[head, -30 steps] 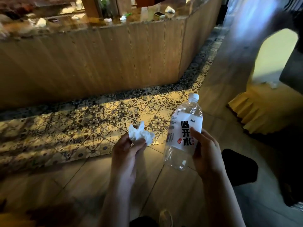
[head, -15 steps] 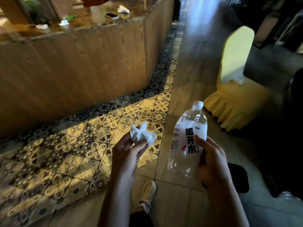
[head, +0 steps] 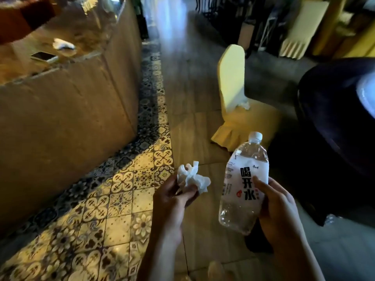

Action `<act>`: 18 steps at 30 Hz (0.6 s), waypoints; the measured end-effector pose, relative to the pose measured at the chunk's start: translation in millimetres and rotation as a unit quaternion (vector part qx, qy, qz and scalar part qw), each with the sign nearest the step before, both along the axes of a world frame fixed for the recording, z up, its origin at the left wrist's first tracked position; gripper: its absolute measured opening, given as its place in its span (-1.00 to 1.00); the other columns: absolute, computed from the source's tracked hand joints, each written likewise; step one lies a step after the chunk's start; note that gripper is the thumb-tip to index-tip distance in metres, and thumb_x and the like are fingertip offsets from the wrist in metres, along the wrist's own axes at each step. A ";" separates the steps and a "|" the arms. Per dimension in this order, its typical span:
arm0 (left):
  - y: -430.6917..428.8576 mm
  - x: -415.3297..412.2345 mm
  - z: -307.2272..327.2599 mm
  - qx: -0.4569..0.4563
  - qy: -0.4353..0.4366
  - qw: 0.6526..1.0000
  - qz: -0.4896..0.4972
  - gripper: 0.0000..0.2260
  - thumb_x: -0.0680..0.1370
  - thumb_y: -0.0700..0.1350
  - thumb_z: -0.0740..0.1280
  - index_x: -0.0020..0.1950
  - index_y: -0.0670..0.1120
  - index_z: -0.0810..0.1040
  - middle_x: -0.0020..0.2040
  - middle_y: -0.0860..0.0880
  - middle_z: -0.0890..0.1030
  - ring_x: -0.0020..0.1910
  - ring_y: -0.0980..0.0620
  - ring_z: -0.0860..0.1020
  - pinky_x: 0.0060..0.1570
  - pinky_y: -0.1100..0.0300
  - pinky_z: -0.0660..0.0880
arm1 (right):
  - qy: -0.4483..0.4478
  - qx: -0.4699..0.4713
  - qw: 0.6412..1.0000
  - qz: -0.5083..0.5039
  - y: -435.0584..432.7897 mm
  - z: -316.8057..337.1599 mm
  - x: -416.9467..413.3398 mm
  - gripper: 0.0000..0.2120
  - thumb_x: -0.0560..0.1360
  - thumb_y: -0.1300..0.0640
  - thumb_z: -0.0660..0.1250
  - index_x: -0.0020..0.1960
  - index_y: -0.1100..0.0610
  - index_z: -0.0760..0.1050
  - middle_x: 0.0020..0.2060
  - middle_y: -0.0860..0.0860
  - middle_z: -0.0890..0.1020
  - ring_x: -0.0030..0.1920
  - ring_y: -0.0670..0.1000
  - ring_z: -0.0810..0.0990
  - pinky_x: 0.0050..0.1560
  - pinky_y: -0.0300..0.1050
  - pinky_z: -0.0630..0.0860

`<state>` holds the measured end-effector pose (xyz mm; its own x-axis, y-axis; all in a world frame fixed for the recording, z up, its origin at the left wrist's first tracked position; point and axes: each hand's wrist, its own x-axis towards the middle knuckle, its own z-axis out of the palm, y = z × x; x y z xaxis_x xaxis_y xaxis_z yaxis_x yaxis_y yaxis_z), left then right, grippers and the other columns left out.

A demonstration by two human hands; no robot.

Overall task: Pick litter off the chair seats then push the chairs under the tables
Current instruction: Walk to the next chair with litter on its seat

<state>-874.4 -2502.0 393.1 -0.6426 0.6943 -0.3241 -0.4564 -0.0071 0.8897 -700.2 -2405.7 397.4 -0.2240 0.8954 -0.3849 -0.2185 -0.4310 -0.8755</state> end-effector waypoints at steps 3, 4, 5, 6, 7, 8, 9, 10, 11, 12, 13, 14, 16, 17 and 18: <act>49.8 -13.8 -10.7 -0.012 0.002 1.000 -0.021 -0.63 0.49 -0.42 0.40 0.17 -0.04 0.70 0.09 -0.09 0.74 0.10 -0.07 0.70 0.02 0.10 0.63 | -0.006 0.002 1.000 -0.022 42.2 -7.4 -5.1 -0.83 0.61 0.21 0.29 0.15 0.14 0.61 -0.06 0.16 0.76 -0.12 0.10 0.76 -0.30 -0.05 0.65; 69.9 -18.2 -14.3 -0.015 0.008 1.000 -0.026 -0.64 0.48 -0.39 0.43 0.16 -0.03 0.71 0.10 -0.09 0.74 0.13 -0.08 0.69 0.09 0.02 0.62 | -0.006 0.005 1.000 -0.025 60.2 -9.4 -7.0 -0.82 0.61 0.20 0.29 0.17 0.14 0.61 -0.05 0.16 0.76 -0.10 0.12 0.76 -0.28 -0.03 0.65; 90.3 -21.7 -16.9 -0.017 0.013 0.999 -0.029 -0.65 0.47 -0.38 0.44 0.15 -0.02 0.72 0.10 -0.08 0.74 0.15 -0.10 0.68 0.16 -0.06 0.60 | -0.007 0.006 0.999 -0.032 78.8 -11.5 -8.5 -0.81 0.60 0.20 0.30 0.18 0.15 0.61 -0.04 0.17 0.75 -0.09 0.13 0.76 -0.26 -0.01 0.64; 112.9 -24.7 -19.3 -0.019 0.020 0.999 -0.031 -0.65 0.46 -0.38 0.45 0.14 -0.01 0.72 0.10 -0.08 0.74 0.16 -0.12 0.67 0.21 -0.13 0.57 | -0.007 0.005 0.999 -0.041 99.3 -13.6 -9.8 -0.79 0.60 0.19 0.31 0.20 0.16 0.61 -0.02 0.18 0.75 -0.09 0.14 0.76 -0.24 0.02 0.64; 136.7 -27.8 -22.4 -0.023 0.025 0.999 -0.032 -0.64 0.45 -0.38 0.45 0.13 -0.02 0.72 0.09 -0.08 0.74 0.16 -0.13 0.67 0.24 -0.17 0.56 | -0.004 0.003 0.999 -0.050 121.0 -17.2 -11.0 -0.78 0.59 0.18 0.32 0.21 0.17 0.60 -0.01 0.20 0.74 -0.07 0.16 0.76 -0.21 0.05 0.64; 156.3 -30.7 -23.8 -0.026 0.028 0.999 -0.032 -0.65 0.45 -0.38 0.45 0.13 -0.02 0.73 0.08 -0.08 0.75 0.16 -0.13 0.68 0.25 -0.18 0.55 | -0.001 -0.001 0.998 -0.060 139.1 -20.3 -12.8 -0.77 0.59 0.18 0.32 0.22 0.18 0.60 0.01 0.21 0.74 -0.05 0.18 0.75 -0.18 0.08 0.63; 180.5 -33.3 -26.0 -0.028 0.030 0.999 -0.035 -0.65 0.44 -0.38 0.45 0.12 -0.02 0.73 0.08 -0.08 0.75 0.16 -0.13 0.68 0.26 -0.19 0.54 | 0.005 -0.003 0.998 -0.068 161.4 -22.7 -14.3 -0.76 0.59 0.19 0.33 0.23 0.18 0.60 0.02 0.22 0.74 -0.03 0.20 0.75 -0.16 0.10 0.63; 204.1 -35.7 -27.9 -0.030 0.032 0.998 -0.041 -0.65 0.44 -0.38 0.45 0.13 -0.02 0.72 0.09 -0.08 0.74 0.17 -0.13 0.67 0.28 -0.20 0.53 | 0.011 -0.006 0.997 -0.076 183.9 -24.7 -15.1 -0.75 0.58 0.19 0.33 0.23 0.19 0.60 0.03 0.23 0.73 -0.02 0.21 0.74 -0.15 0.11 0.63; 227.1 -38.7 -29.6 -0.036 0.035 0.998 -0.047 -0.64 0.44 -0.36 0.46 0.14 -0.02 0.72 0.10 -0.08 0.74 0.17 -0.13 0.67 0.29 -0.23 0.52 | 0.018 -0.008 0.997 -0.081 206.9 -25.5 -17.1 -0.75 0.57 0.19 0.34 0.23 0.20 0.59 0.03 0.24 0.73 -0.01 0.22 0.74 -0.14 0.11 0.64; 251.6 -41.6 -30.4 -0.042 0.039 0.997 -0.054 -0.64 0.43 -0.35 0.47 0.15 -0.01 0.72 0.10 -0.08 0.74 0.18 -0.14 0.66 0.30 -0.24 0.51 | 0.025 -0.011 0.996 -0.086 230.8 -26.2 -19.3 -0.74 0.57 0.19 0.33 0.23 0.21 0.59 0.04 0.24 0.73 -0.01 0.22 0.74 -0.13 0.12 0.64; 272.6 -43.6 -28.1 -0.045 0.044 0.996 -0.059 -0.64 0.42 -0.33 0.48 0.14 0.00 0.72 0.10 -0.08 0.74 0.18 -0.14 0.66 0.29 -0.25 0.51 | 0.029 -0.014 0.995 -0.093 251.1 -25.3 -21.3 -0.74 0.58 0.20 0.33 0.24 0.21 0.59 0.04 0.24 0.73 0.01 0.22 0.74 -0.12 0.12 0.64; 297.4 -45.8 -25.6 -0.045 0.049 0.996 -0.062 -0.65 0.41 -0.32 0.50 0.12 0.00 0.73 0.09 -0.08 0.74 0.18 -0.15 0.66 0.29 -0.25 0.52 | 0.034 -0.014 0.995 -0.098 274.4 -23.2 -22.4 -0.75 0.59 0.20 0.32 0.24 0.21 0.59 0.04 0.23 0.73 0.03 0.22 0.74 -0.10 0.13 0.64; 344.3 -49.5 -21.8 -0.037 0.052 0.996 -0.065 -0.67 0.41 -0.35 0.49 0.07 -0.01 0.74 0.05 -0.10 0.75 0.16 -0.18 0.67 0.27 -0.24 0.53 | 0.041 -0.010 0.994 -0.100 318.9 -16.7 -23.1 -0.76 0.60 0.21 0.31 0.24 0.21 0.60 0.04 0.23 0.73 0.06 0.23 0.73 -0.06 0.14 0.63; 366.4 -51.0 -20.8 -0.032 0.049 0.996 -0.066 -0.67 0.42 -0.37 0.47 0.07 -0.02 0.74 0.05 -0.11 0.75 0.15 -0.19 0.67 0.26 -0.24 0.53 | 0.044 -0.007 0.994 -0.102 339.8 -13.6 -23.6 -0.76 0.60 0.21 0.31 0.24 0.22 0.60 0.04 0.23 0.73 0.07 0.24 0.72 -0.04 0.16 0.63; 383.6 -52.1 -19.4 -0.032 0.046 0.996 -0.069 -0.67 0.43 -0.39 0.45 0.07 -0.04 0.74 0.05 -0.12 0.75 0.16 -0.21 0.66 0.25 -0.24 0.54 | 0.048 -0.006 0.993 -0.105 356.0 -10.4 -25.0 -0.76 0.60 0.21 0.30 0.24 0.22 0.60 0.05 0.24 0.73 0.06 0.24 0.72 -0.02 0.18 0.63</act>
<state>-926.4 -2118.5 373.7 -0.5719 0.7575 -0.3150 -0.3650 0.1089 0.9246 -725.2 -2049.8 387.0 -0.0683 0.9221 -0.3808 -0.3874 -0.3763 -0.8416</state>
